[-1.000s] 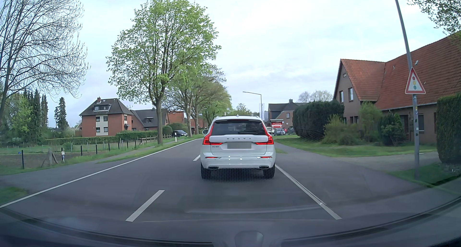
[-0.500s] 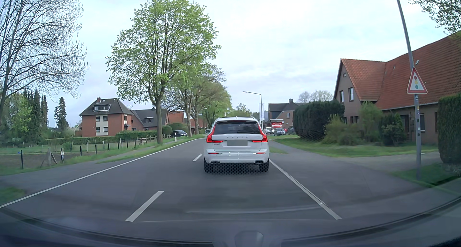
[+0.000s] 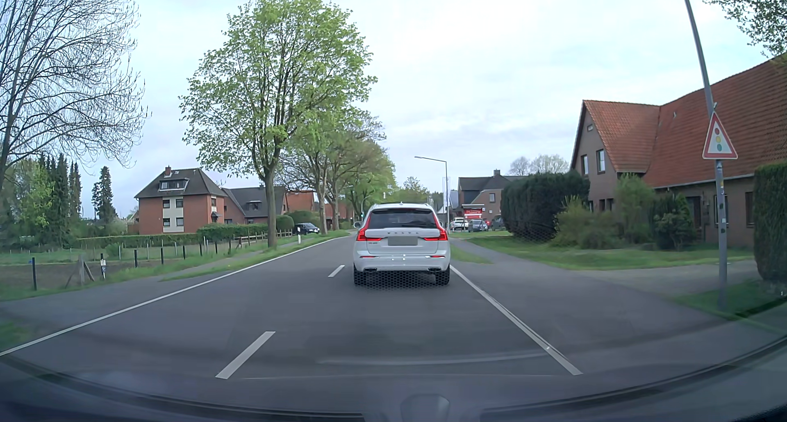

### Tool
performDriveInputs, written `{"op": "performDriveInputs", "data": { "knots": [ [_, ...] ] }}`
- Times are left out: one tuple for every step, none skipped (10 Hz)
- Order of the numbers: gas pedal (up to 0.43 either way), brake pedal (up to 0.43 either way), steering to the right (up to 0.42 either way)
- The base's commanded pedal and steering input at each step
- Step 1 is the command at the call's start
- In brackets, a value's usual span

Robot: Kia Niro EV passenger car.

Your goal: Follow the waypoints while adhering to traffic rules and regulations

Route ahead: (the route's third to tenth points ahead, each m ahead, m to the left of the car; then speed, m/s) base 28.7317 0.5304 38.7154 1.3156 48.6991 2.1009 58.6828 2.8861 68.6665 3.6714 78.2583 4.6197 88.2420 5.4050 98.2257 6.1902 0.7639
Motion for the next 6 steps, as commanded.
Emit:
{"op": "performDriveInputs", "data": {
  "knots": [
    [0.087,0.0,-0.007],
    [0.087,0.0,-0.007],
    [0.098,0.0,-0.007],
    [0.098,0.0,-0.007],
    [0.11,0.0,-0.007],
    [0.13,0.0,-0.005]
  ]
}}
